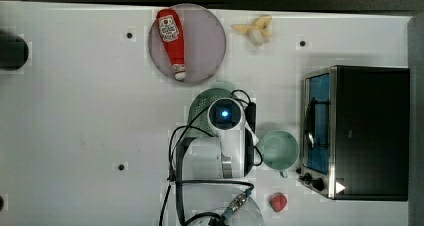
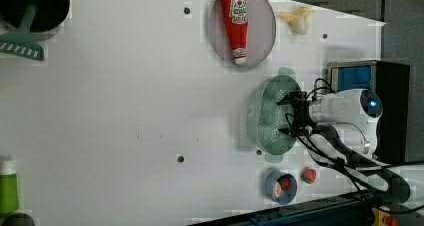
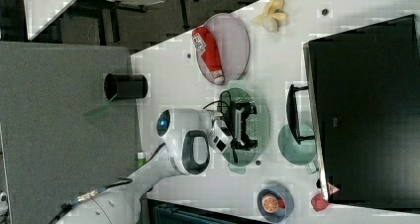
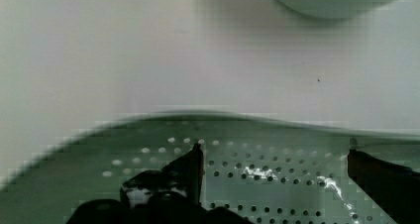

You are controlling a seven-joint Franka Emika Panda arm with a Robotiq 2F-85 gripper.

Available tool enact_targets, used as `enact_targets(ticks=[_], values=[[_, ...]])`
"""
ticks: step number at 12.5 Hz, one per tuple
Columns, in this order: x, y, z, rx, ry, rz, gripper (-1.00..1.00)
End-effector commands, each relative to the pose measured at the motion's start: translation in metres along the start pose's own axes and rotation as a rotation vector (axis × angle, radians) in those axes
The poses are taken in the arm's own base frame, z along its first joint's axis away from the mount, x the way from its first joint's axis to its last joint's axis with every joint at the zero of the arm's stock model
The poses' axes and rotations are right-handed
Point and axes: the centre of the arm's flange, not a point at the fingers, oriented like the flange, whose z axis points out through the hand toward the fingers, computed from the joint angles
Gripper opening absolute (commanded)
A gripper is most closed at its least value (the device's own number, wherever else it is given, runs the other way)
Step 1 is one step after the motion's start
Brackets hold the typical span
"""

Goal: Drag strainer left to right.

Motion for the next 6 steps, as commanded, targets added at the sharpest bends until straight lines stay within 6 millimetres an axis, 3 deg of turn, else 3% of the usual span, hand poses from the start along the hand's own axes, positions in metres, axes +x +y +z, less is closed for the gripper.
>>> enact_targets(ticks=[1,4,6], values=[[-0.002,-0.006,-0.014,0.031,-0.003,-0.077,1.0],[-0.013,-0.008,-0.029,0.059,-0.011,-0.1,1.0],[-0.03,-0.011,-0.071,0.119,-0.018,-0.226,1.0]])
